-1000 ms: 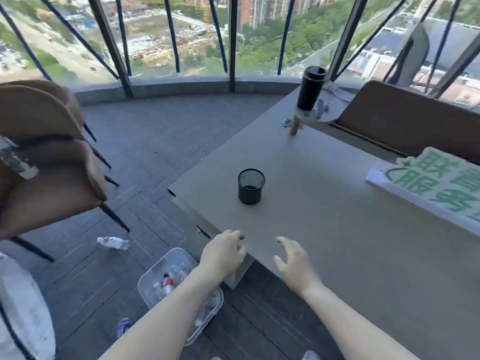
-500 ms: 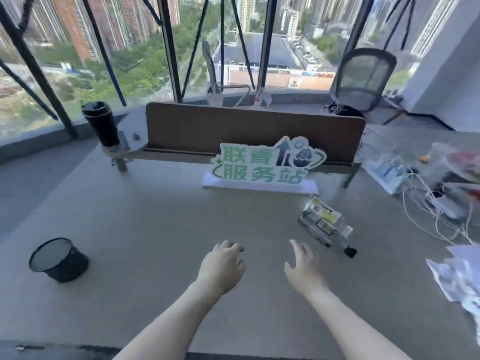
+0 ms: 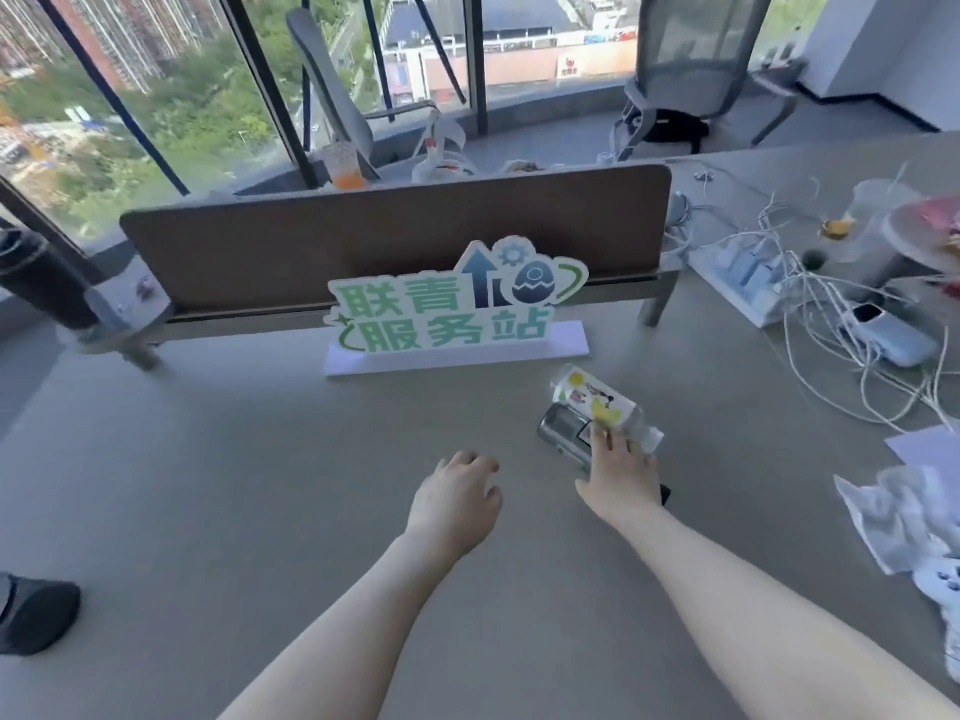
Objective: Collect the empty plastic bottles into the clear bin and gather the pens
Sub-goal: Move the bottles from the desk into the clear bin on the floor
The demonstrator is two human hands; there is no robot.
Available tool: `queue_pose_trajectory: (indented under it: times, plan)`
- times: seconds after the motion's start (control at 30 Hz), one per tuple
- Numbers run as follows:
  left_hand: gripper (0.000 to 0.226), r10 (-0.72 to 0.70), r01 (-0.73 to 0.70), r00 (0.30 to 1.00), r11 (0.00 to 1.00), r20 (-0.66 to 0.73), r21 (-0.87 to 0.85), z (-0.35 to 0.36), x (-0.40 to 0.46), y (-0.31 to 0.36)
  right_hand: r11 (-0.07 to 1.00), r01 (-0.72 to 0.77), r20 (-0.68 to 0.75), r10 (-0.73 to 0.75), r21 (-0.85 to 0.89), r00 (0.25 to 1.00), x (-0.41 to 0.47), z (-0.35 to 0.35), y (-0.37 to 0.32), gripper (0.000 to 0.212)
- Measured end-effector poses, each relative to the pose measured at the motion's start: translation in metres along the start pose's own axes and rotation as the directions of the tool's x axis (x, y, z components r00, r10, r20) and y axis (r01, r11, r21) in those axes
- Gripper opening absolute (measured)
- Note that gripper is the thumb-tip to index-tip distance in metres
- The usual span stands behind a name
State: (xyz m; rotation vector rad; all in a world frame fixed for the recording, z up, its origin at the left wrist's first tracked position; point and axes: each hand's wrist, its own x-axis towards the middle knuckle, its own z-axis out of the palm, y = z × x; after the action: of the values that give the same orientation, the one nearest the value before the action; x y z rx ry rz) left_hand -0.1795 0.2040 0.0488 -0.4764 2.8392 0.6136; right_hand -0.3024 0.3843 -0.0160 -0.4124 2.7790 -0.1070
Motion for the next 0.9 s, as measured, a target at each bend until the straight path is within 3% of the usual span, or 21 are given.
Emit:
queue_pose_trajectory:
  times: [0.2, 0.37, 0.47, 0.53, 0.6, 0.77, 0.9]
  plan:
    - [0.039, 0.059, -0.059, 0.998, 0.998, 0.028, -0.012, -0.003, 0.039, 0.002, 0.994, -0.076, 0.091, 0.069, 0.079, 0.993, -0.031, 0.016, -0.001, 0.088]
    - [0.046, 0.208, -0.208, 0.977, 0.978, 0.043, -0.001, -0.009, 0.098, 0.031, 0.917, -0.176, 0.047, 0.171, 0.357, 0.984, -0.067, 0.017, 0.008, 0.079]
    - [0.054, 0.3, -0.308, 0.948, 0.948, 0.106, 0.076, -0.002, 0.142, 0.06, 0.832, -0.22, -0.033, 0.274, 0.509, 0.961, -0.084, 0.005, 0.025, 0.076]
    - [0.059, 0.339, -0.353, 0.935, 0.918, 0.107, 0.18, 0.003, 0.158, 0.069, 0.828, -0.224, -0.057, 0.294, 0.515, 0.954, -0.09, -0.003, 0.029, 0.075]
    - [0.061, 0.471, -0.525, 0.848, 0.806, 0.242, 0.273, 0.038, 0.184, 0.114, 0.734, -0.374, -0.032, 0.474, 0.567, 0.88, -0.103, -0.006, 0.06, 0.073]
    - [0.075, 0.438, -0.553, 0.832, 0.695, 0.34, 0.459, 0.056, 0.214, 0.108, 0.709, -0.377, -0.08, 0.52, 0.597, 0.85, -0.108, -0.016, 0.072, 0.074]
    - [0.062, 0.44, -0.552, 0.834, 0.672, 0.334, 0.493, 0.07, 0.205, 0.1, 0.674, -0.405, -0.078, 0.565, 0.618, 0.821, -0.119, -0.006, 0.078, 0.078]
